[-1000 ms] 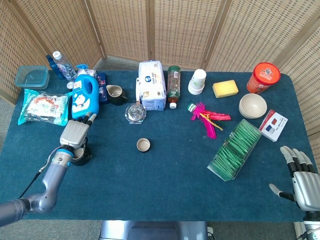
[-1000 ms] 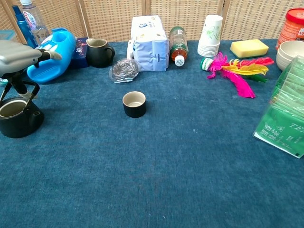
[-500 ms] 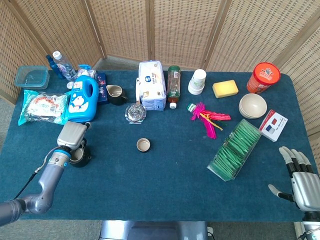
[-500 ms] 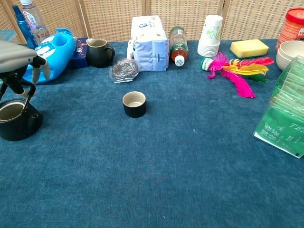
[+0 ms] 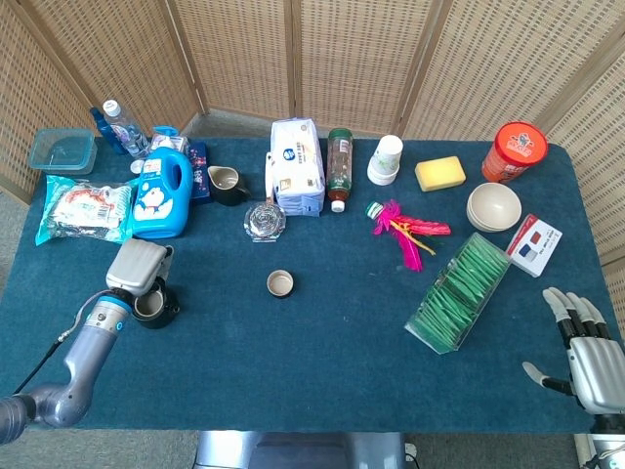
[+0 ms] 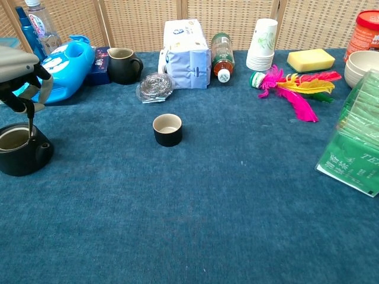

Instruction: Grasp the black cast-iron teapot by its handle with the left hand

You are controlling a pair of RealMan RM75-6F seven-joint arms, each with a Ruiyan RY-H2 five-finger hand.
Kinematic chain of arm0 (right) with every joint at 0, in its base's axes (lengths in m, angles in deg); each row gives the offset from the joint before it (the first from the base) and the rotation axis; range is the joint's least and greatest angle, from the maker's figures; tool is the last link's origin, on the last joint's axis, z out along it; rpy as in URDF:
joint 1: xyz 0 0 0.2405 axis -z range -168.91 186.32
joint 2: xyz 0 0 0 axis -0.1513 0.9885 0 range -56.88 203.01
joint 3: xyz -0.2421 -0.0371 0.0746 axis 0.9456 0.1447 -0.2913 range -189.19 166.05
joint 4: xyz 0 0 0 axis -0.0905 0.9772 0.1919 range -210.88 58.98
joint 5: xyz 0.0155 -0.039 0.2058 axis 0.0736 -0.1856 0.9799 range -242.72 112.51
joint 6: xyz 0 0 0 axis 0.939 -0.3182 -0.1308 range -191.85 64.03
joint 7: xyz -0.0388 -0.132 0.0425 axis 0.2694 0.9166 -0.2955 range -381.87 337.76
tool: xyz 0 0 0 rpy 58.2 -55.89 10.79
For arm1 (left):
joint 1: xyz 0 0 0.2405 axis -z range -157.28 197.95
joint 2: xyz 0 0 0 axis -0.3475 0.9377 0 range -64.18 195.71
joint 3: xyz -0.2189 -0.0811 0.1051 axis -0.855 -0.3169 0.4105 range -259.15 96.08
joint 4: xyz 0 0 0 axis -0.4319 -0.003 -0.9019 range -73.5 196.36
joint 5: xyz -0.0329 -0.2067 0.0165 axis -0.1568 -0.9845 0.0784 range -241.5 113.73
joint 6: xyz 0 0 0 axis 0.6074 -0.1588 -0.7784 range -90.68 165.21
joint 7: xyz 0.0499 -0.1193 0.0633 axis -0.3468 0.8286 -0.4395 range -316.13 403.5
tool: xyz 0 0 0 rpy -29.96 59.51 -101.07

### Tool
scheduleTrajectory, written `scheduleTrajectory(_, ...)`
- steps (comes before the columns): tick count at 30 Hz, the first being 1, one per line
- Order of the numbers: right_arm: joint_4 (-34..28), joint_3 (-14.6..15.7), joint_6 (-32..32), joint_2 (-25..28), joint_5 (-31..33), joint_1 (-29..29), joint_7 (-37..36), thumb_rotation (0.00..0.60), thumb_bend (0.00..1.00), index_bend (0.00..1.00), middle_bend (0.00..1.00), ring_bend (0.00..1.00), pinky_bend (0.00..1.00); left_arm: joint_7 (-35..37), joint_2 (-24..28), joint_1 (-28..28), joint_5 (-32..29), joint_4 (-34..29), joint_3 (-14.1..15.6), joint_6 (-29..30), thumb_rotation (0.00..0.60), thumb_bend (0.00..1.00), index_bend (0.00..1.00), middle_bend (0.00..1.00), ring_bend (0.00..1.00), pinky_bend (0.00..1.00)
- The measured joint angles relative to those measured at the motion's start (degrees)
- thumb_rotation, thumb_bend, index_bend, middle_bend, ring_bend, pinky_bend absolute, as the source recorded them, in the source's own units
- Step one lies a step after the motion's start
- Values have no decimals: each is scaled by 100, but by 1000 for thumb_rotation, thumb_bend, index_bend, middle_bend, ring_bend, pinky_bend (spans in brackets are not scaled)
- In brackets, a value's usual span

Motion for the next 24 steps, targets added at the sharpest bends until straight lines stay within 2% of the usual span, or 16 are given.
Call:
scheduleTrajectory(7,-9,11,16,10,-2,-3,6,600,0,0,0,0,0,594,232,-92,395,-259,44,-23,600,995,617,782,863,1000)
scheduleTrajectory(15,-21,28,31,15,-16,-6,22,600,0,0,0,0,0,923,475,-187,879,-550,97,141,600,1000,614,782,860,1000)
scheduleTrajectory(24,-31,34,26,36,-19,-2,-20,600,0,0,0,0,0,912,709,-215,1217,-859,25,434,600,1000,614,782,856,1000)
